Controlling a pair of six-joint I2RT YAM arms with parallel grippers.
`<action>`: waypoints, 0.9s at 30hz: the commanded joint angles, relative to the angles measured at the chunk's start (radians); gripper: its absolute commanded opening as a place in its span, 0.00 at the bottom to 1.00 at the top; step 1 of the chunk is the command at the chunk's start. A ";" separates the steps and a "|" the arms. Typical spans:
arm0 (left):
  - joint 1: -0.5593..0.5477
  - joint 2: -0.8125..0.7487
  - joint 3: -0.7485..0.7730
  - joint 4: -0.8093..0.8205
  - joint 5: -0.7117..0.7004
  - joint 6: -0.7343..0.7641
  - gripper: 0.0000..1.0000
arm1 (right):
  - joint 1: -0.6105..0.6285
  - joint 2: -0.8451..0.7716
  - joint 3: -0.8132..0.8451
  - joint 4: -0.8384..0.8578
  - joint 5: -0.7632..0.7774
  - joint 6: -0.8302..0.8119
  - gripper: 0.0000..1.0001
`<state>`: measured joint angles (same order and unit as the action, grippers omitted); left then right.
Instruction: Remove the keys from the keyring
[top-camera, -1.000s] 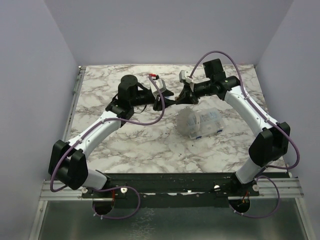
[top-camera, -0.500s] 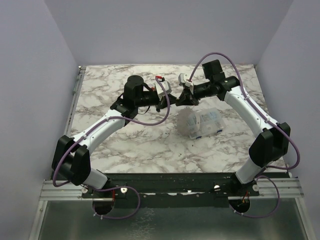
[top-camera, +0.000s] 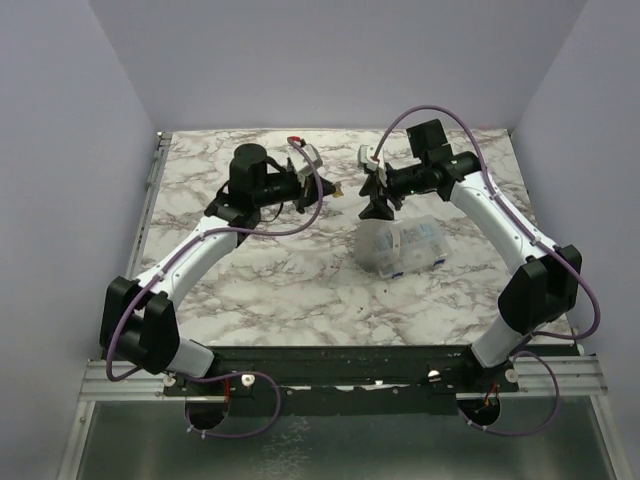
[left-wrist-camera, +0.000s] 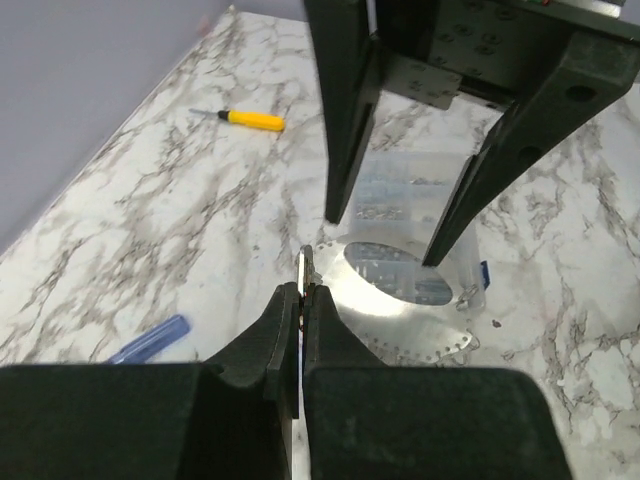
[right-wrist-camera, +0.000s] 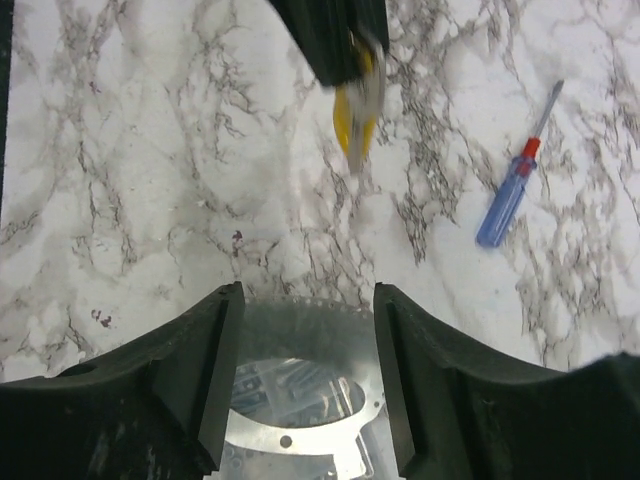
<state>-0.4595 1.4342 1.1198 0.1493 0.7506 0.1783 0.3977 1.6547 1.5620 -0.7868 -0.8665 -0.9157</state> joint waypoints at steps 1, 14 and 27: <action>0.073 -0.047 -0.009 -0.100 -0.039 -0.037 0.00 | -0.051 0.006 -0.008 0.004 0.106 0.121 0.63; 0.252 -0.011 -0.068 -0.602 -0.156 0.096 0.00 | -0.078 0.056 -0.151 0.008 0.427 0.406 0.55; 0.340 0.352 0.054 -0.970 -0.087 0.279 0.00 | -0.077 0.296 0.055 -0.037 0.428 0.291 0.56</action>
<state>-0.1570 1.7180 1.1179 -0.6674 0.6369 0.3794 0.3168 1.9064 1.5547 -0.7822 -0.4484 -0.5552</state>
